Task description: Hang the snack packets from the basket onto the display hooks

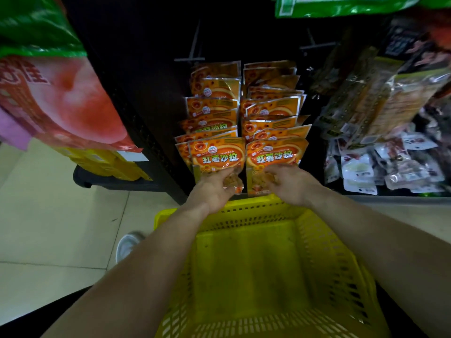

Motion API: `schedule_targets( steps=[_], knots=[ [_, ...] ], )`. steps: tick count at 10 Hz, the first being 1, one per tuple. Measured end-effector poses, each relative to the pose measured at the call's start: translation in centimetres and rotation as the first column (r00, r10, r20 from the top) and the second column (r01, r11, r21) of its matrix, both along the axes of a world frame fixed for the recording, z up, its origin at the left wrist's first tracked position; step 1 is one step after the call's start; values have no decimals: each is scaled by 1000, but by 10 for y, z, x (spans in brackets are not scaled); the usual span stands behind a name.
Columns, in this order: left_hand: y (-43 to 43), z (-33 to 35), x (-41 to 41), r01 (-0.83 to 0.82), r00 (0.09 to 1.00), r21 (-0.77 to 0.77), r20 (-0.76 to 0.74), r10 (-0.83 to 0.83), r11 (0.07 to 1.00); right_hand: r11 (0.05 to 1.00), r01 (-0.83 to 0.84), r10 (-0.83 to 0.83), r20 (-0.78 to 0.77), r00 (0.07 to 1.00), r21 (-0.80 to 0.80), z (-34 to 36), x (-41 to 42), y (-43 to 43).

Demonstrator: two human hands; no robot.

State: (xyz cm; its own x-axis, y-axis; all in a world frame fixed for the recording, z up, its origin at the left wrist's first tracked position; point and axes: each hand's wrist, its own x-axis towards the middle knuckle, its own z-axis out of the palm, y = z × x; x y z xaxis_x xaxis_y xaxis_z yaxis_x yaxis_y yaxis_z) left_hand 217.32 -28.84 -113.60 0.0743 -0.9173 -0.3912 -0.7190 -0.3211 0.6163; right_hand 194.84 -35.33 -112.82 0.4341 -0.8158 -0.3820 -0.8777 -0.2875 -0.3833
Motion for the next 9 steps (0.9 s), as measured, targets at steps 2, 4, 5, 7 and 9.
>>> schedule_targets(
  steps=[2,4,5,7,9],
  knots=[
    [-30,-16,-49,113,994,125,-14,-112,986,995,25,-20,-52,998,100,-14,-32,-19],
    [-53,-33,-71,130,988,161,62,-141,978,992,-14,17,-20,1000,124,-36,-28,-31],
    [-57,-38,-75,140,981,122,117,-155,983,992,9,-4,-33,999,126,-43,-31,-32],
    [-51,-36,-75,132,987,141,68,-143,981,989,15,-18,19,1000,146,-36,-32,-28],
    [-28,-7,-67,153,982,96,101,-163,984,995,5,-8,30,1000,98,-2,-31,-15]
  ],
)
